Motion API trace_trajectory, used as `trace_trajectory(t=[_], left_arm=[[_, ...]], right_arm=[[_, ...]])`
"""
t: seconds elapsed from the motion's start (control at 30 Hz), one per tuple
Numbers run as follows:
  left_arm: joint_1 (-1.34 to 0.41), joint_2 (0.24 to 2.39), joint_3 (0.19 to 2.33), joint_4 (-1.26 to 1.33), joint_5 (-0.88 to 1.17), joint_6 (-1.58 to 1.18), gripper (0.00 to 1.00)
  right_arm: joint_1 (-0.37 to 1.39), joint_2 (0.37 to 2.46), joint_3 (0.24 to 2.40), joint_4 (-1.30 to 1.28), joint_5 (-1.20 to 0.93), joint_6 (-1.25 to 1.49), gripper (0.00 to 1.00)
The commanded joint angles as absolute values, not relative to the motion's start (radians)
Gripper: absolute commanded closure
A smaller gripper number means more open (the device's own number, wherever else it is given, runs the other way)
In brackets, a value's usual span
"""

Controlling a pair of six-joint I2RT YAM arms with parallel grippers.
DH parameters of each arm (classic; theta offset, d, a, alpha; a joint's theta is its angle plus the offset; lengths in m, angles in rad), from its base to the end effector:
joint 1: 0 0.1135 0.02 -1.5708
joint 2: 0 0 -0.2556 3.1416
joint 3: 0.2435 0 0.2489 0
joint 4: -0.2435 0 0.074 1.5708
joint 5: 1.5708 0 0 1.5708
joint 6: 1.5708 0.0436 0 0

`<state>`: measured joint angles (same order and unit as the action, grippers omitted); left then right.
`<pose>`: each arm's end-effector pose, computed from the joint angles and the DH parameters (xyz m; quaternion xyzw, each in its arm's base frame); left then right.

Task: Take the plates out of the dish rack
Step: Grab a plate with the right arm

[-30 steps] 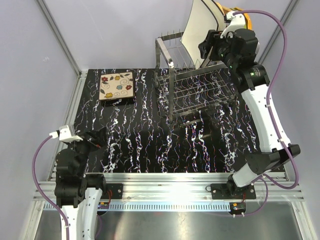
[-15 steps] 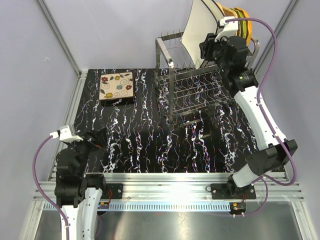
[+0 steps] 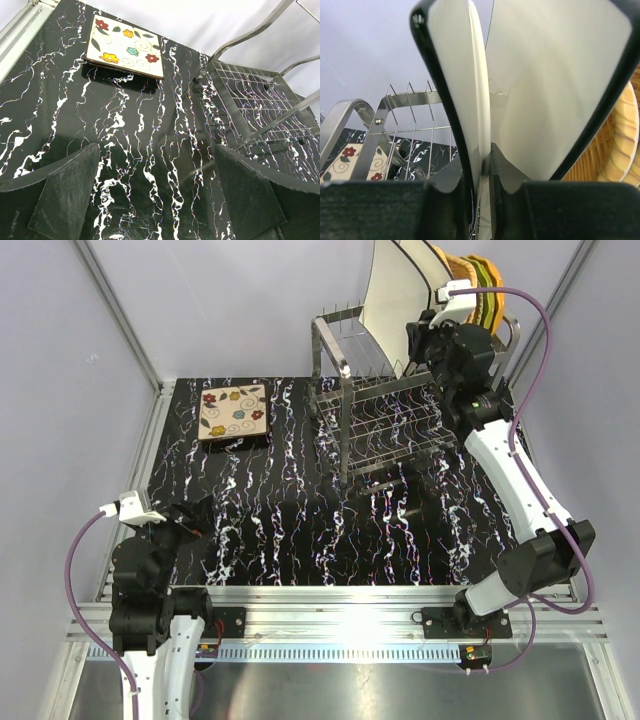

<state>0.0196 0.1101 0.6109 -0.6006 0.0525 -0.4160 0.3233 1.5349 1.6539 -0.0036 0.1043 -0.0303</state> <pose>0.0660 -0.0010 0.2985 -0.1430 0.7275 -0.1511 0.6538 0.3429 0.1101 0.4707 -0.0785 0.6607 0.0746 0.7428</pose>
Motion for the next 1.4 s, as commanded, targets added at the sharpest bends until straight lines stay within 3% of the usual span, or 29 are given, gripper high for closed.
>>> trace_trajectory(t=[0.0,0.4,1.37], left_arm=[[0.023,0.098,0.630,-0.572,0.063,-0.414,0.01],[0.023,0.103,0.630,-0.558,0.071,-0.414,0.01],[0.023,0.129,0.627,-0.517,0.095,-0.420,0.01]], right_arm=[[0.314,1.479,1.660,0.103,0.020,-0.040,1.00],[0.314,1.516,1.819,0.126,0.003,0.031,1.00],[0.313,1.548,1.967,0.181,0.002,-0.040,1.00]])
